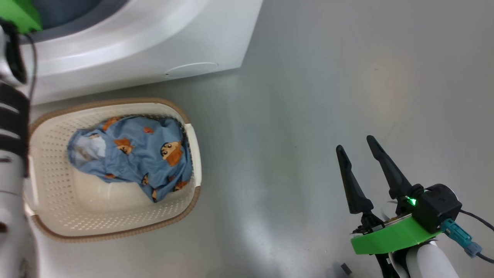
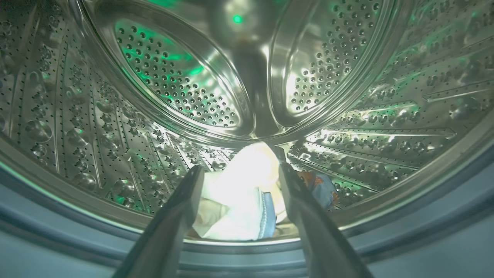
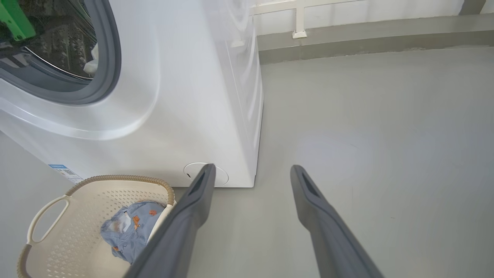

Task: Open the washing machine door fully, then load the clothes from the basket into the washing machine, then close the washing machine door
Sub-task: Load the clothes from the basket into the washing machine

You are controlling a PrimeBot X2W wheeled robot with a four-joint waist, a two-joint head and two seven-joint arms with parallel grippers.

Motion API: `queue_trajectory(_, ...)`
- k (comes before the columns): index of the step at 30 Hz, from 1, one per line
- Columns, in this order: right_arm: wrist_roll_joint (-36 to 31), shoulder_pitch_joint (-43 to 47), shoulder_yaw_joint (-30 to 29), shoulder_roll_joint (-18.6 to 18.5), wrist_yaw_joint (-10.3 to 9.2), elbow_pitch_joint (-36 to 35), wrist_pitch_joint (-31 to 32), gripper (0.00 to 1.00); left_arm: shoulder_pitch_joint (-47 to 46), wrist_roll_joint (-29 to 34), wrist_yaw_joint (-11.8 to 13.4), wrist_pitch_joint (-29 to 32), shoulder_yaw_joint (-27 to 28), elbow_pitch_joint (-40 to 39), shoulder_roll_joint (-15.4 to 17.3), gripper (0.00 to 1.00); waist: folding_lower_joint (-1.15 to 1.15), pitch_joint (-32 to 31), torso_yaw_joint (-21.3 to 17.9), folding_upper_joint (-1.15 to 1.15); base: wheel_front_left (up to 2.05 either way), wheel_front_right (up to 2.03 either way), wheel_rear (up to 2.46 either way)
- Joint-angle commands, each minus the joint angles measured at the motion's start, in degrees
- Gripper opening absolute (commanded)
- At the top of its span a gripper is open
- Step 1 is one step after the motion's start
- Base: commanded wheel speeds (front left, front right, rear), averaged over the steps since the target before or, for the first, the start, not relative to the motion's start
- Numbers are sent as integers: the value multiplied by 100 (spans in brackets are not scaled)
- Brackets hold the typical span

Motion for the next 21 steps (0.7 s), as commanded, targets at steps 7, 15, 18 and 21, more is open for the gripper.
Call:
queue_trajectory(7, -54, -2, 4, -23, 9, -129, -27, 100, 613, -97, -38, -35, 55, -745, 53, 100, 0, -184, 268, 0, 0, 0, 0)
queue_trajectory(15, -94, 42, -89, -23, 9, -102, -27, 100, 1649, -202, -174, -35, 76, -1527, -156, 100, 0, -501, 442, 0, 0, 0, 0)
queue_trajectory(18, -100, 68, -107, -23, 9, -89, -27, 100, 1962, -218, -184, -35, 98, -1762, -193, 100, 0, -608, 475, 0, 0, 0, 0)
queue_trajectory(21, -115, 122, -133, -23, 9, -76, -27, 100, 2493, -238, -219, -35, 107, -2066, -258, 100, 0, -783, 524, 0, 0, 0, 0)
